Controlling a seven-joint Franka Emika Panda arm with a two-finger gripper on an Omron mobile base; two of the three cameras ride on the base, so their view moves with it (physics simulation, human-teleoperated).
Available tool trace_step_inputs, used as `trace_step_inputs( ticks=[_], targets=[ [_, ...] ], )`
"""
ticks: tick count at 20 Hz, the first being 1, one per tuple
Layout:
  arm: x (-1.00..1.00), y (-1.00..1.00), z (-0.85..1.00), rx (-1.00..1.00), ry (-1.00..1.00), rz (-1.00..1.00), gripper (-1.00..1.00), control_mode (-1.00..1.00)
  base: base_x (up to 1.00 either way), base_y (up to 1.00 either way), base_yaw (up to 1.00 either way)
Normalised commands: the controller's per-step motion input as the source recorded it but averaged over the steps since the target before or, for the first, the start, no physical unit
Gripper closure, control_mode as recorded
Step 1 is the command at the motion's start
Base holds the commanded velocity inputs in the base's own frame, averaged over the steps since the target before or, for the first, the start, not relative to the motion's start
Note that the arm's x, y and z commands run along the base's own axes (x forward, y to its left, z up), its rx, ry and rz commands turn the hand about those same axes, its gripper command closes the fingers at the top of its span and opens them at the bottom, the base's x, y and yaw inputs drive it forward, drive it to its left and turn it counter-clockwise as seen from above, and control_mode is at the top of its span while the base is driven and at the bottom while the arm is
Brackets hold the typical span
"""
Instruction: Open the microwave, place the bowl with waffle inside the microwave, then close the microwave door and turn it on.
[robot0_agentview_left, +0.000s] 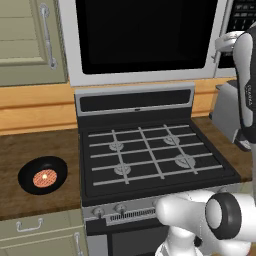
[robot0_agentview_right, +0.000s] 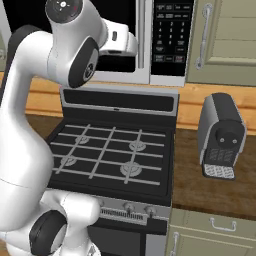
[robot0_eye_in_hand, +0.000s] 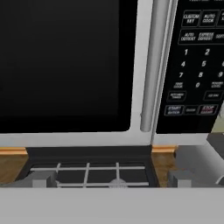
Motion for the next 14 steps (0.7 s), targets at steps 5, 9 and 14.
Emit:
trace_step_inputs(
  ticks=[5,9,14],
  targets=[
    [0.33,-0.13,0.0,0.0,0.0,0.0,-1.0,-1.0,0.0,0.0,0.0],
    [0.39,-0.04,0.0,0.0,0.0,0.0,-1.0,-1.0,0.0,0.0,0.0],
    [0.29,-0.19,0.0,0.0,0.0,0.0,-1.0,-1.0,0.0,0.0,0.0]
  ],
)
